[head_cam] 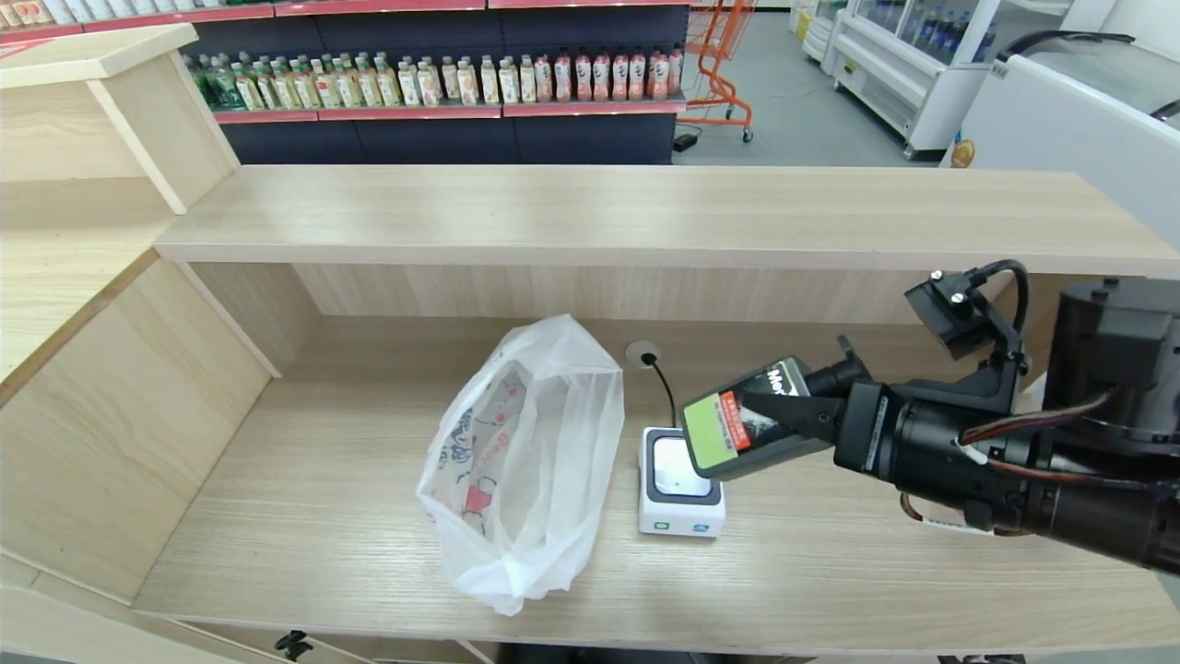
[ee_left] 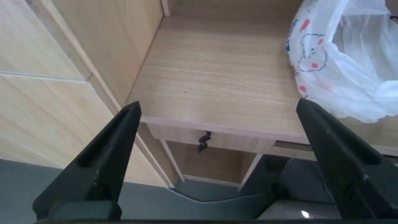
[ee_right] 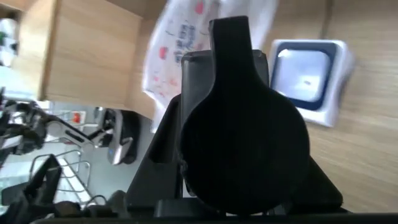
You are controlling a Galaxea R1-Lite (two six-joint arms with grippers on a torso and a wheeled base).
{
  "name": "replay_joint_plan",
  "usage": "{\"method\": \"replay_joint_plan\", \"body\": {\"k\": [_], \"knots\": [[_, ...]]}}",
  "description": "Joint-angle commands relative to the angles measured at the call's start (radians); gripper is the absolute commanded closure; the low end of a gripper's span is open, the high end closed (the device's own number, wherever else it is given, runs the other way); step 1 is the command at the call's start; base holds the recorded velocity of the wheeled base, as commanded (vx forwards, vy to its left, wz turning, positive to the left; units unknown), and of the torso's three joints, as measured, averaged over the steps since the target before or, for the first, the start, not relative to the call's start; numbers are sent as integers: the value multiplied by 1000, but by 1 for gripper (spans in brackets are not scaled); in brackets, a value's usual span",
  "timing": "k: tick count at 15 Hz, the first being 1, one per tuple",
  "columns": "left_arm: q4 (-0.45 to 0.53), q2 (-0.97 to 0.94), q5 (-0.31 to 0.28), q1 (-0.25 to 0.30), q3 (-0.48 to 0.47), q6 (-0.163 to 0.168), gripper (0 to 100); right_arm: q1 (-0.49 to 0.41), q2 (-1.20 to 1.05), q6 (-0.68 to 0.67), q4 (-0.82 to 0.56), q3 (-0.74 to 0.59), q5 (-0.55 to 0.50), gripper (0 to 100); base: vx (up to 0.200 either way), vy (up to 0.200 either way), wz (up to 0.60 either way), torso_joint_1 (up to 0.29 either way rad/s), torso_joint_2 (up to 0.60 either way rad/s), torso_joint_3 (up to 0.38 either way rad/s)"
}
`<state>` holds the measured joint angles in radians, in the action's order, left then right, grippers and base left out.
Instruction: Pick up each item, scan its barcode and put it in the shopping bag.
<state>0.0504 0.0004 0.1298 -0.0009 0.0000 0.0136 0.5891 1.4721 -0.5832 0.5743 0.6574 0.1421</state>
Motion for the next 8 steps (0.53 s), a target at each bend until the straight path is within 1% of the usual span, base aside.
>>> {"method": "replay_joint_plan", "body": {"k": [1, 3, 5, 7, 8], "knots": [[0, 0, 1, 1, 0, 0, 0, 5, 34, -1, -8, 22, -3, 100, 0, 200, 0, -12, 2, 7], [0, 0, 1, -1, 0, 0, 0, 9, 77, 8, -10, 25, -6, 100, 0, 0, 0, 0, 0, 0], [0, 0, 1, -1, 0, 0, 0, 8, 125, 80, -10, 21, -18, 100, 0, 0, 0, 0, 0, 0], [0, 0, 1, 1, 0, 0, 0, 6, 189, 151, -4, 27, -79, 100, 0, 0, 0, 0, 0, 0], [0, 0, 1, -1, 0, 0, 0, 6, 217, 192, -4, 47, -82, 100, 0, 0, 0, 0, 0, 0]]}}
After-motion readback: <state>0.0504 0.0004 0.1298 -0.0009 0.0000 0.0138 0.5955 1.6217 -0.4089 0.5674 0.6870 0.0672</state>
